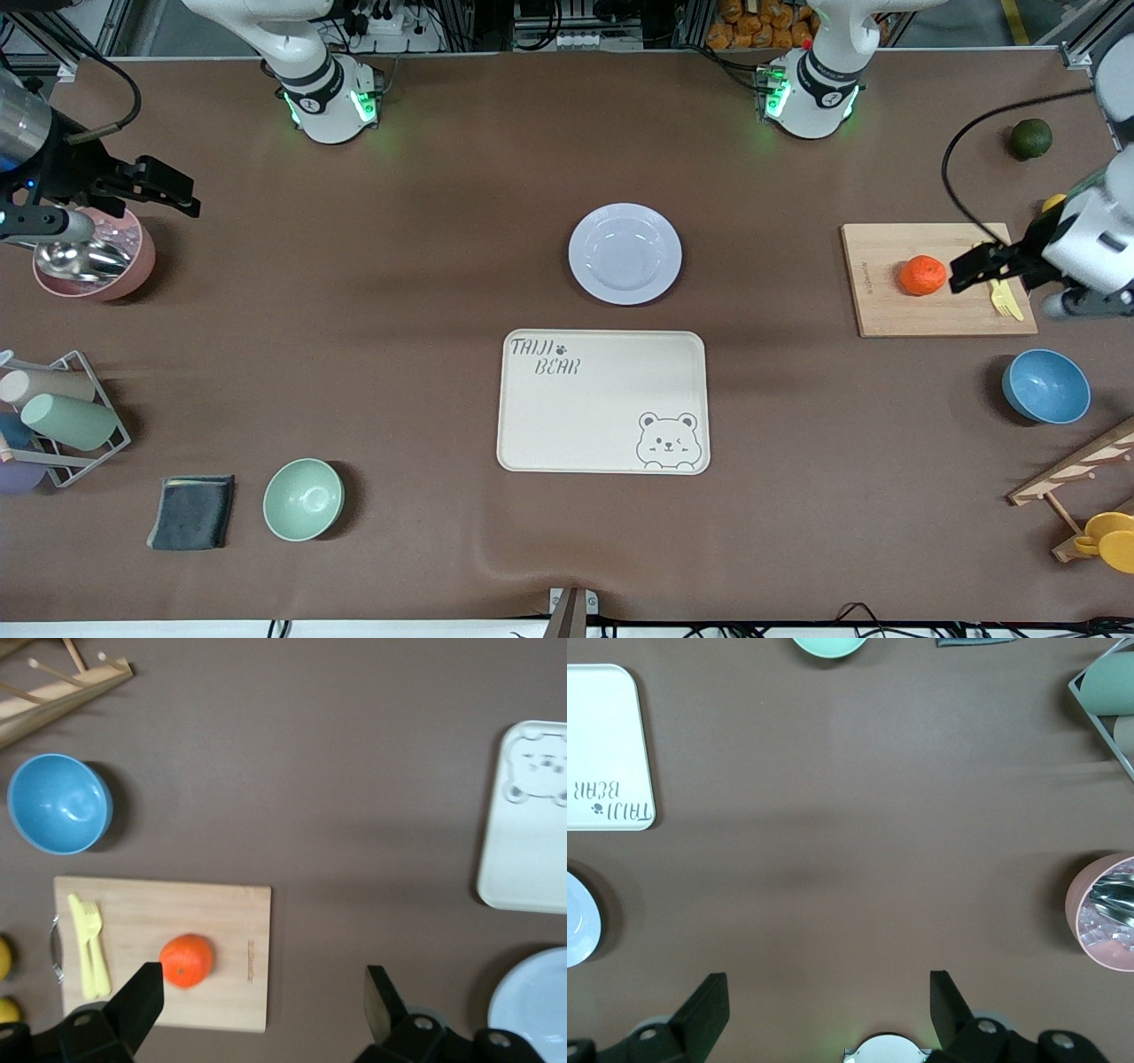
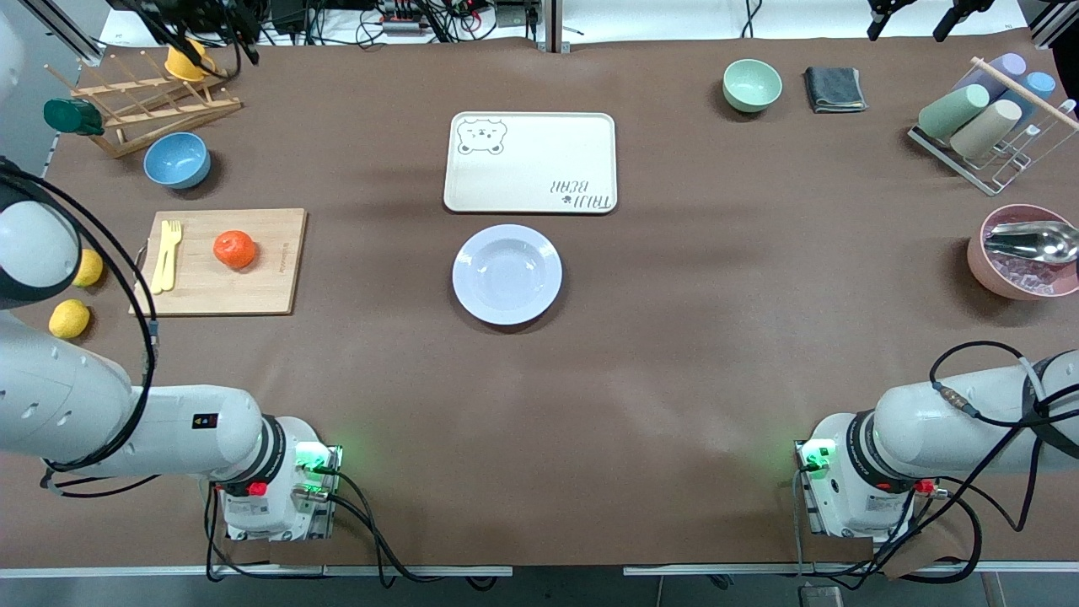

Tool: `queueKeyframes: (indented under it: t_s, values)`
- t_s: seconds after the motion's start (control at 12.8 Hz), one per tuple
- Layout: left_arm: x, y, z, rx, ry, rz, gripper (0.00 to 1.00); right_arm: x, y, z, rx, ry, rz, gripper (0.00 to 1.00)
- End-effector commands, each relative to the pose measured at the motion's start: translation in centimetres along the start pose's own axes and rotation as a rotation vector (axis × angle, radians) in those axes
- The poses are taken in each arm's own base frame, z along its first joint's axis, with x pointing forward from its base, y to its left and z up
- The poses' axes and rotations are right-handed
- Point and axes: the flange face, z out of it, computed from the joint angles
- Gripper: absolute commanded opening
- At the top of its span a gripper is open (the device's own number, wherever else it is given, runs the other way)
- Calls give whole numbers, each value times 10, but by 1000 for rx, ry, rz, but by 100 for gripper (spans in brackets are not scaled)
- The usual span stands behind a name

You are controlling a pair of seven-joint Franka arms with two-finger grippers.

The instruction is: Place orange and plate with both arms

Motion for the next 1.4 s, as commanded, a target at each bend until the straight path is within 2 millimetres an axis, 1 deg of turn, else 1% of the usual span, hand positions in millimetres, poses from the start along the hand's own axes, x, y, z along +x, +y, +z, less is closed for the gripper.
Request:
queueKeyframes:
  t_s: [0.0, 0.08, 0.16, 0.23, 0.31, 0.39, 0.47, 0.55, 0.7, 0.86, 1.01, 1.32]
  values:
    - [-20, -14, 57, 23, -9, 7, 100, 9, -3, 23, 23, -78, -1, 100]
    - [-26, -23, 83, 23, -12, -6, 100, 14, -6, 31, 70, -103, 3, 100]
    - [-36, -40, 110, 26, -19, -28, 100, 20, -6, 40, 107, -124, 33, 100]
    - [-44, -47, 133, 29, -18, -22, 100, 26, -3, 49, 151, -143, 64, 100]
    - [-53, -57, 152, 53, -22, 1, 100, 29, -2, 58, 199, -166, 83, 100]
    - [-60, -73, 166, 77, -31, 1, 100, 32, 2, 65, 240, -174, 100, 100]
    - [-67, -83, 177, 87, -45, -5, 100, 35, 4, 76, 281, -191, 110, 100]
    - [-73, -89, 186, 91, -61, -5, 100, 37, 1, 87, 319, -208, 118, 100]
    - [-81, -107, 204, 87, -94, -25, 100, 40, -5, 109, 384, -225, 136, 100]
    - [-90, -116, 230, 77, -104, -38, 100, 42, -9, 126, 443, -234, 157, 100]
    - [-98, -120, 247, 70, -101, -47, 100, 45, -15, 144, 483, -230, 181, 100]
    - [-102, -119, 271, 59, -129, -44, 100, 47, -20, 173, 580, -261, 220, 100]
